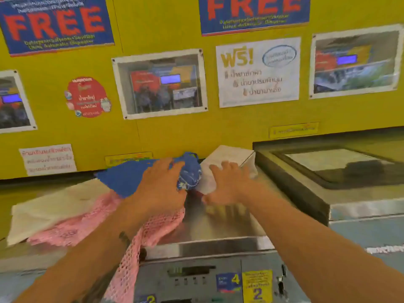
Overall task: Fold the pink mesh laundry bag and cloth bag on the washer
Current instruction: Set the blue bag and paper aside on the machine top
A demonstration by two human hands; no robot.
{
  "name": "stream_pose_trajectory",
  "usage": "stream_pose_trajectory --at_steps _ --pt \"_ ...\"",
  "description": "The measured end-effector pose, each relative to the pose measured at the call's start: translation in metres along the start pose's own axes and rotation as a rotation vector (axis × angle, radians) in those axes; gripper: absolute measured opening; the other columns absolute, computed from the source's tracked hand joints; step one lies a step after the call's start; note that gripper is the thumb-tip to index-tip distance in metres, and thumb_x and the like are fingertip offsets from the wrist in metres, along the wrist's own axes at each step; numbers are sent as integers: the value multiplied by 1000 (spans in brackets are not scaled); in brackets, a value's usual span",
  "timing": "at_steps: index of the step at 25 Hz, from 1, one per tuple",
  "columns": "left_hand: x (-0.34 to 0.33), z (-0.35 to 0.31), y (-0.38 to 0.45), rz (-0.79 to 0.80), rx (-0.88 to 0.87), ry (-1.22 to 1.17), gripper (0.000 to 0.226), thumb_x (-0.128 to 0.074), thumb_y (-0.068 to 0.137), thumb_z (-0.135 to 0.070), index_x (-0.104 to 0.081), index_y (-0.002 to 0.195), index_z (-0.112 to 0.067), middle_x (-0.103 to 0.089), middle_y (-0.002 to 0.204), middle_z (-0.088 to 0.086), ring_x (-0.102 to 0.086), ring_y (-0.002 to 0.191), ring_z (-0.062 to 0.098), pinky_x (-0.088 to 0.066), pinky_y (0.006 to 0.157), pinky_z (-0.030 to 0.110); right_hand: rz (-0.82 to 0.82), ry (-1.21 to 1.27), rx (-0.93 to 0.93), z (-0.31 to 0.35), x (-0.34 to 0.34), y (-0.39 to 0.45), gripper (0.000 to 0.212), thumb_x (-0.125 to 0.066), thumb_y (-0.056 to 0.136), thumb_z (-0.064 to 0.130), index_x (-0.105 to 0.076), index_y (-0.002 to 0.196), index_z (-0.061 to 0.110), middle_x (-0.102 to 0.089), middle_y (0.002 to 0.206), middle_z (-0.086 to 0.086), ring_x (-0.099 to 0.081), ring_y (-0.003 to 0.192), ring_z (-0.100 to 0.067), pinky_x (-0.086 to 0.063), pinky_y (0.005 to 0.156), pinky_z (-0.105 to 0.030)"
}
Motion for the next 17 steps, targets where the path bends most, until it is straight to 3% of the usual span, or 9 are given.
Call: stream_pose_trajectory --at_steps 2,5,9,14,17 --pt "-11 6 19 194 82 72 82 -53 86 -51 -14 154 -28 -12 161 6 -11 149 28 -14 118 53 126 14 6 -1 -2 25 108 -59 70 78 -21 153 20 -24 154 -18 -21 143 -41 -26 114 -55" --pt "-22 23 28 340 154 75 82 -50 87 -56 -12 154 -30 -18 160 2 -22 145 30 -24 114 54 176 -58 38 -2 -6 45 97 -60 74 72 -28 148 17 -27 150 -16 -24 140 -39 -27 111 -54" --pt "-17 36 42 331 169 -63 82 -49 80 -68 -25 149 -32 -42 143 0 -46 129 27 -40 105 48 211 -185 74 -11 -4 55 82 -55 78 66 -33 142 19 -34 145 -15 -32 133 -39 -32 104 -56" --pt "-14 43 60 337 90 -192 81 -55 78 -67 -34 147 -30 -47 136 -4 -46 128 20 -38 107 40 230 -230 109 -21 6 56 75 -61 73 48 -36 137 21 -43 134 -13 -46 120 -35 -46 94 -48" --pt "-9 44 71 221 -10 -205 73 -56 80 -64 -41 142 -31 -46 140 -7 -43 131 17 -36 109 39 275 -104 76 -36 5 54 78 -66 74 48 -35 141 23 -41 136 -8 -43 126 -31 -46 99 -47"
Point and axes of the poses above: each hand's wrist, its own y-axis towards the middle knuckle, its own x-axis out of the back of the hand, z = x × y, the point moved 3 cm from there along y, towards the middle knuckle
